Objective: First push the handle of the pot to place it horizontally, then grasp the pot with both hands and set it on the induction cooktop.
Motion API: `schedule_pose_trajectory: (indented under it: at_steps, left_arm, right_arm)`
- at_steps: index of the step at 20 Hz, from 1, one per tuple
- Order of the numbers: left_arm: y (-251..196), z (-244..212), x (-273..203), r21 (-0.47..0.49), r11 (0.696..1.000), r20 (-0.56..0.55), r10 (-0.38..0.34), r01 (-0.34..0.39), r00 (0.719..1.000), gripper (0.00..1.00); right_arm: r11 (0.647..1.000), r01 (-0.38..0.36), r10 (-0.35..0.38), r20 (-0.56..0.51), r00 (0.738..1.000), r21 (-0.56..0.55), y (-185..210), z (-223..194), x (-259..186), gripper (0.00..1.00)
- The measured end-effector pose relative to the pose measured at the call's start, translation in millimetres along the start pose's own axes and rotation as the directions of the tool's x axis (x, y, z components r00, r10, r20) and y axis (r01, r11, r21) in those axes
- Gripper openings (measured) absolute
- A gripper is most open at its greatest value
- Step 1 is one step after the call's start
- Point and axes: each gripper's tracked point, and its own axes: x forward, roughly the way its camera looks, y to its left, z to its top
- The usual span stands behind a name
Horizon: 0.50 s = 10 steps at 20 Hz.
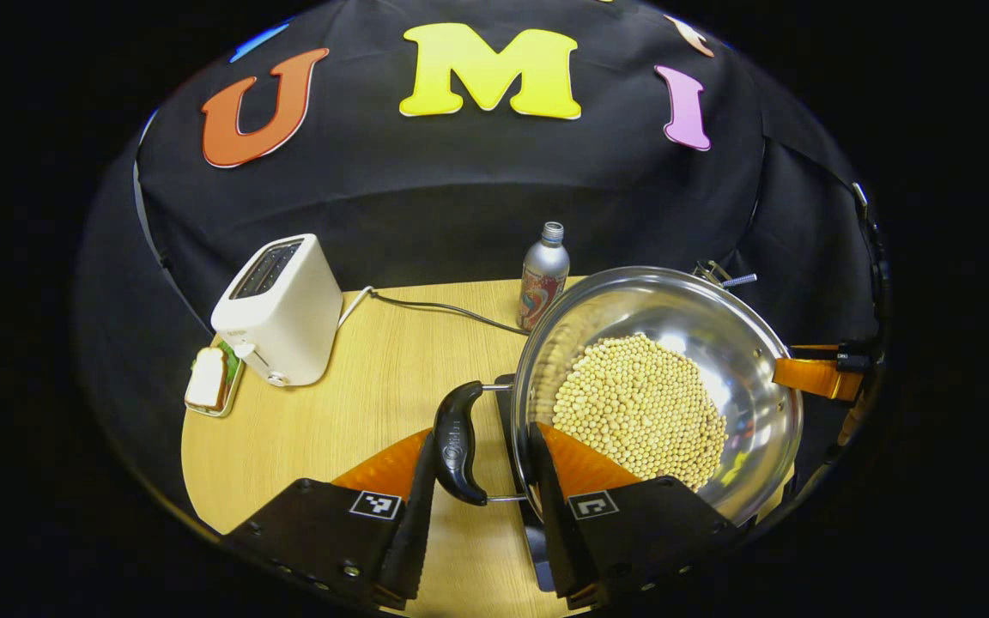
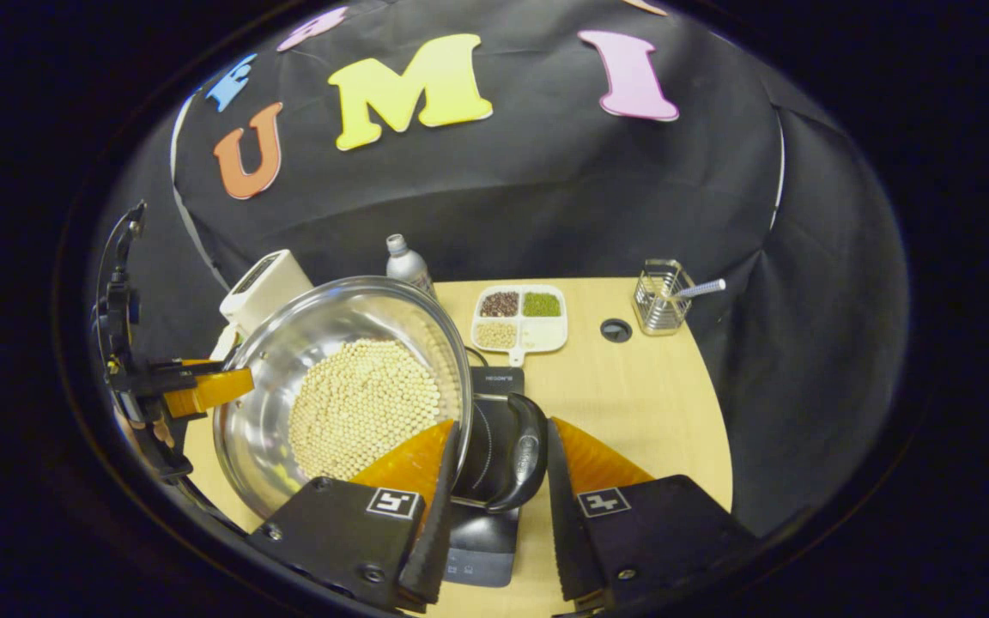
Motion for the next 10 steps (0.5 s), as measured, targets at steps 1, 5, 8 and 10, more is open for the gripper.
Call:
schedule_pose_trajectory:
  at_steps: [1, 5, 8, 10]
  left_arm:
    - [-2, -1, 0, 0.0, 1.0, -0.007, 0.003, -0.003, 1.0, 0.55]
    - [-7, -5, 2, 0.011, 1.0, -0.044, 0.01, -0.009, 0.999, 0.56]
    - [-6, -4, 0, 0.012, 1.0, -0.066, 0.007, -0.007, 0.998, 0.56]
    - [-4, -2, 0, 0.009, 1.0, -0.086, 0.01, -0.01, 0.996, 0.56]
  right_arm:
    - [1.0, -0.003, 0.004, -0.008, 1.0, 0.01, -3, -3, 7, 0.51]
    - [0.999, -0.01, 0.012, -0.047, 0.999, 0.042, -20, -17, 32, 0.53]
    - [0.998, -0.009, 0.014, -0.072, 0.997, 0.058, -33, -30, 48, 0.51]
    - [0.997, -0.012, 0.019, -0.099, 0.995, 0.07, -37, -41, 60, 0.53]
